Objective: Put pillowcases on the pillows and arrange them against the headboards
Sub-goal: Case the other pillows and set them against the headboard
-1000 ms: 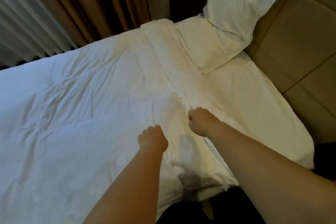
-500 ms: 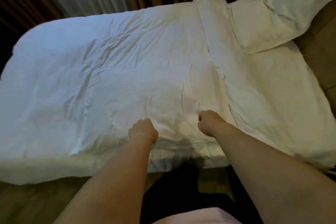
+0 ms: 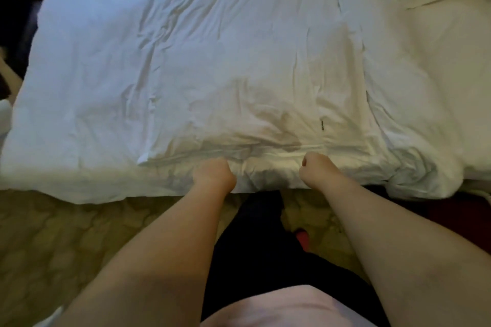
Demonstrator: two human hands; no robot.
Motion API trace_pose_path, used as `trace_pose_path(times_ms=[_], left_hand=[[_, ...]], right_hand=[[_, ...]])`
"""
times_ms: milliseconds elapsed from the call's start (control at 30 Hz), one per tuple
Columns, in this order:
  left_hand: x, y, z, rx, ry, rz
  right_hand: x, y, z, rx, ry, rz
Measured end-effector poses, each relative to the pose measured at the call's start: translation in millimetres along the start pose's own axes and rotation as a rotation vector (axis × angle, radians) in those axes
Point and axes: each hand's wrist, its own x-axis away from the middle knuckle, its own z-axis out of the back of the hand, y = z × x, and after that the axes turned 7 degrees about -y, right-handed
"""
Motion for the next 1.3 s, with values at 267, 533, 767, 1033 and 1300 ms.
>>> trace_pose_path(times_ms=[267,533,767,1033,1300], left_hand=[[-116.3,-3.8,13.9,-0.215,0.044,-0.190],[-224.4,2.3,2.1,-0.429,0.101,-0.287],[-240.7,15.6,-10.5,-0.553,0.181,-0.287],[-230.4,16.5,23.0,-0.354,0.106,-0.327],[-140.3,3.1,82.1,-0.152,0.358,-0.321]], right_hand=[[-86.5,-47.0,-26.5,0.132,0.090,0.038],[-183.5,-80.3,-55.1,0.368,0.064,-0.058],[-201.1,-79.8,-73.9,0.541,0.233,-0.117],[-197.8,-98.8,-27.4,0.478,0.233,-0.043],[-112.3,-119.8,39.9,0.522,0.409,0.221]])
